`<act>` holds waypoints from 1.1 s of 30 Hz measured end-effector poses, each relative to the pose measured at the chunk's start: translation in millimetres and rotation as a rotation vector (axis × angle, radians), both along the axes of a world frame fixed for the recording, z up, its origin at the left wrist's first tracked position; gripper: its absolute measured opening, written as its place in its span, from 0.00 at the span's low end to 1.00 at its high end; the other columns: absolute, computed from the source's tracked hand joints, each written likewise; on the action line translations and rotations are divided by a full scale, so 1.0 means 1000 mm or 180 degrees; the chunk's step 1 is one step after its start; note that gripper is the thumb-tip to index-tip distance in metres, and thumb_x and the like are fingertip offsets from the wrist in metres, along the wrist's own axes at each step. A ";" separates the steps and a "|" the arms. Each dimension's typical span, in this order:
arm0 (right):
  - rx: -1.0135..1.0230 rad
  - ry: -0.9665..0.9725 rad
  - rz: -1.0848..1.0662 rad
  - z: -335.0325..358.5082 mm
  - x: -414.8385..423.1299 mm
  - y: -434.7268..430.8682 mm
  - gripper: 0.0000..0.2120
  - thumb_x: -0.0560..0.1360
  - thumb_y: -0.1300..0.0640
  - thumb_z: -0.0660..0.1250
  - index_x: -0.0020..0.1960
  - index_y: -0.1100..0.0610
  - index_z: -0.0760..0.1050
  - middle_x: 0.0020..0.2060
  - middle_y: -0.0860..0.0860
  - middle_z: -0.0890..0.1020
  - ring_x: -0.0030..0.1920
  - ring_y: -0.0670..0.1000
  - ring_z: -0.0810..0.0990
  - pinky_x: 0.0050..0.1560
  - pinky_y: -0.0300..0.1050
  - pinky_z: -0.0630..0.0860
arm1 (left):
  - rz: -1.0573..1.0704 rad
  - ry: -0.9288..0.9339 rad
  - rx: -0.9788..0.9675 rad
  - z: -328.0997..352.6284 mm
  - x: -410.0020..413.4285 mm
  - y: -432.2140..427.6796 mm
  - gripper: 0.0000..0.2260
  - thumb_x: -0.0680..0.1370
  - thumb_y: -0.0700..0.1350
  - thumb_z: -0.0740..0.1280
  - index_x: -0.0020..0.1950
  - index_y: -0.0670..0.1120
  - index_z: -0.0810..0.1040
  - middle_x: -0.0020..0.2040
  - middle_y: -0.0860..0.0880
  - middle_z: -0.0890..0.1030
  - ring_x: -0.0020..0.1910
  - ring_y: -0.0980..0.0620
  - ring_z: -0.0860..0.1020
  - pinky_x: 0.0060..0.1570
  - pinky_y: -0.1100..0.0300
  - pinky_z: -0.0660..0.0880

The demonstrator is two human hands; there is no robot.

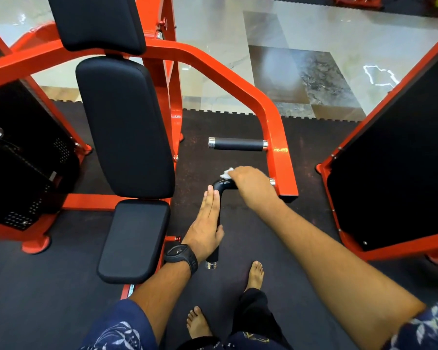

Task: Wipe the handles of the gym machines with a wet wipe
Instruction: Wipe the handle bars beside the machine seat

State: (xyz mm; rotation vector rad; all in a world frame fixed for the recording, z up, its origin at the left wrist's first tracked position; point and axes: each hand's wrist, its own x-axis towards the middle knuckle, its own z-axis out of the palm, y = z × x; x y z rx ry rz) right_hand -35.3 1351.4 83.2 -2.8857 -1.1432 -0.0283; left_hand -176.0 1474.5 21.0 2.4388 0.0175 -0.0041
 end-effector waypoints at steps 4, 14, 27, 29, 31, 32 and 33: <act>-0.0511 0.0639 -0.0444 0.019 0.018 0.004 0.14 0.75 0.66 0.63 0.58 0.56 0.76 0.53 0.57 0.81 0.55 0.61 0.80 0.51 0.53 0.76 | 0.0043 0.0030 -0.0033 0.002 0.000 -0.002 0.42 0.80 0.37 0.63 0.79 0.51 0.33 0.73 0.61 0.23 0.76 0.61 0.30 0.65 0.73 0.62; -0.0363 -0.0010 -0.0531 0.016 -0.016 -0.013 0.17 0.75 0.69 0.64 0.62 0.59 0.72 0.55 0.55 0.79 0.56 0.58 0.79 0.47 0.50 0.75 | 0.0041 -0.0013 0.0089 -0.005 0.001 -0.004 0.43 0.79 0.37 0.63 0.78 0.51 0.31 0.74 0.60 0.22 0.78 0.58 0.32 0.57 0.75 0.68; 0.4657 0.0772 -0.3966 -0.023 -0.064 0.038 0.11 0.77 0.66 0.66 0.58 0.58 0.74 0.56 0.58 0.79 0.54 0.55 0.80 0.58 0.48 0.76 | -0.0161 -0.0009 0.0140 -0.001 0.000 0.008 0.42 0.81 0.40 0.64 0.76 0.51 0.29 0.77 0.54 0.26 0.77 0.58 0.31 0.61 0.83 0.46; 0.5095 0.0911 -0.4414 -0.019 -0.055 0.046 0.11 0.78 0.66 0.65 0.59 0.57 0.73 0.56 0.60 0.80 0.52 0.59 0.82 0.54 0.47 0.77 | -0.0178 0.0013 0.0119 0.000 0.000 0.010 0.42 0.81 0.40 0.64 0.76 0.51 0.30 0.77 0.54 0.27 0.78 0.57 0.32 0.63 0.80 0.46; 0.4995 0.1190 -0.4654 -0.015 -0.054 0.055 0.12 0.79 0.64 0.63 0.62 0.60 0.72 0.56 0.61 0.80 0.51 0.60 0.81 0.47 0.41 0.71 | -0.0195 0.0068 -0.0009 0.001 -0.001 0.011 0.41 0.82 0.41 0.64 0.76 0.51 0.30 0.77 0.54 0.28 0.77 0.57 0.31 0.61 0.84 0.41; 0.4809 0.1347 -0.4636 -0.013 -0.057 0.061 0.12 0.79 0.64 0.63 0.63 0.60 0.71 0.55 0.60 0.80 0.51 0.60 0.80 0.46 0.41 0.69 | -0.0205 0.0100 -0.0076 0.001 0.000 0.011 0.40 0.83 0.42 0.63 0.75 0.50 0.30 0.77 0.54 0.29 0.76 0.58 0.30 0.61 0.84 0.39; 0.4704 0.1513 -0.4578 -0.015 -0.059 0.065 0.12 0.79 0.64 0.62 0.62 0.60 0.71 0.54 0.58 0.80 0.51 0.59 0.80 0.46 0.41 0.70 | -0.0213 0.0113 -0.0116 0.000 0.000 0.012 0.40 0.83 0.43 0.63 0.75 0.50 0.30 0.77 0.54 0.29 0.75 0.60 0.29 0.61 0.84 0.38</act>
